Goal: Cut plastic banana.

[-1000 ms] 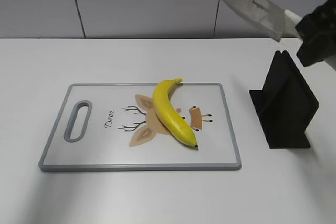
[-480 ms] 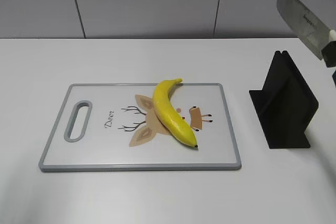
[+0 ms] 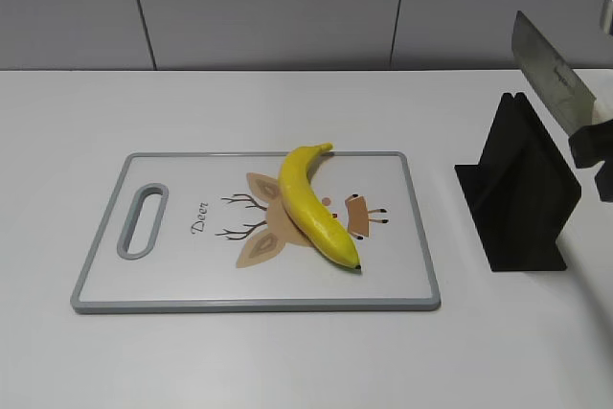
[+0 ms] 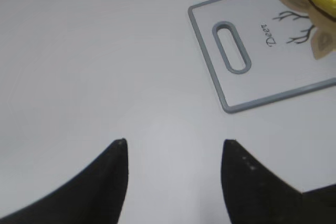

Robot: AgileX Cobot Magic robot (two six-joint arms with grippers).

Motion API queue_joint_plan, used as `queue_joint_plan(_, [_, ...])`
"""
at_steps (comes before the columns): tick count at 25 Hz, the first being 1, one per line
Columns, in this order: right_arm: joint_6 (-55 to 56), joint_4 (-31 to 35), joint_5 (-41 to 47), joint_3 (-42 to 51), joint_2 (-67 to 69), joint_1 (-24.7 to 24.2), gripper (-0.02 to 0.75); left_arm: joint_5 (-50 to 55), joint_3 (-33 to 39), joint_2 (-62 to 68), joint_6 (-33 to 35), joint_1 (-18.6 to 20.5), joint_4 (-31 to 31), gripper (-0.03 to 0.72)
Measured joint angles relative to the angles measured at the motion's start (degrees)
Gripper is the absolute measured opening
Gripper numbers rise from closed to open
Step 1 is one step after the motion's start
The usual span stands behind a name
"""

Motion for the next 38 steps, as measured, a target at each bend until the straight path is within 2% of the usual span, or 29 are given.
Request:
queue_joint_plan(6, [0.78, -1.31, -1.24, 0.91, 1.75, 0.00, 0.174, 4.32, 8.06, -15.16, 0.00, 0.00, -3.59, 0.552])
queue_joint_plan(13, [2.05, -2.19, -3.57, 0.92, 5.82, -0.05, 0.175, 5.74, 11.89, -27.31, -0.04, 0.00, -4.88, 0.552])
queue_joint_plan(20, [2.99, -4.01, -4.49, 0.92, 8.15, -1.00, 0.175, 5.36, 12.44, -28.04, -0.06, 0.00, -5.12, 0.552])
queue_joint_plan(26, [2.21, -3.99, -5.50, 0.97, 9.65, -2.51, 0.174, -0.65, 14.70, -28.04, -0.11, 0.00, -5.23, 0.552])
queue_joint_plan(38, [0.73, -4.61, -8.95, 0.72, 16.79, -2.58, 0.174, -1.34, 14.81, -28.04, -0.11, 0.00, -5.23, 0.552])
